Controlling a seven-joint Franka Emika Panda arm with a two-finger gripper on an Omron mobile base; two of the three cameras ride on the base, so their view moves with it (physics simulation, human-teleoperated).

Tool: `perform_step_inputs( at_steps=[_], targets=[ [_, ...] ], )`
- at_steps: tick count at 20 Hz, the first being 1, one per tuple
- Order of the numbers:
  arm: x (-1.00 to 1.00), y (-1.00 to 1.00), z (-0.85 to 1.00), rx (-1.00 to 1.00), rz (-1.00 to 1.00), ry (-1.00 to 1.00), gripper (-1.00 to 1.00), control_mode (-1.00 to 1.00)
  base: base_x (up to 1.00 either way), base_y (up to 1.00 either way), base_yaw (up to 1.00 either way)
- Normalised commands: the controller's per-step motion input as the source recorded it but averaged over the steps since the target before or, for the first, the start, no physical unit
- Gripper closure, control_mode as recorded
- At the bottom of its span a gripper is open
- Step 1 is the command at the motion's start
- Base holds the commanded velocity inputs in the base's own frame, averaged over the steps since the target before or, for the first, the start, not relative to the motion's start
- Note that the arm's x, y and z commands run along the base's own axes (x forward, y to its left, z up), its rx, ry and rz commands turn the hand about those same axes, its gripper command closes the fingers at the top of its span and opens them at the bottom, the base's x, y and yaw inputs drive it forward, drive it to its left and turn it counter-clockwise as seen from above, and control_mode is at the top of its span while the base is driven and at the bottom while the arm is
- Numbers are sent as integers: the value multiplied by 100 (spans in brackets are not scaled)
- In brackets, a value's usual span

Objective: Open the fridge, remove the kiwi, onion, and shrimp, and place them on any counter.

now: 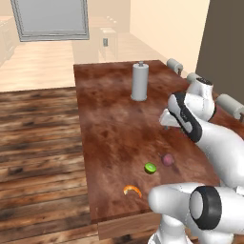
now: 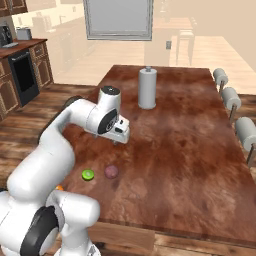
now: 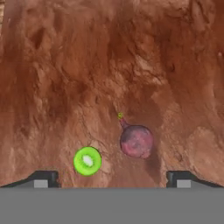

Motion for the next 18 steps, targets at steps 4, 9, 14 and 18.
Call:
perform_step_inputs(
  at_steps=[4, 9, 14, 18],
  targets=[
    [-63, 8, 100, -2, 0, -19, -100, -100, 0, 0, 0],
    [-91, 14, 100, -5, 0, -32, -100, -100, 0, 0, 0],
    [-96, 30, 66, -8, 0, -42, -100, -100, 0, 0, 0],
    [-90, 42, 26, -10, 0, -46, -100, -100, 0, 0, 0]
  ],
)
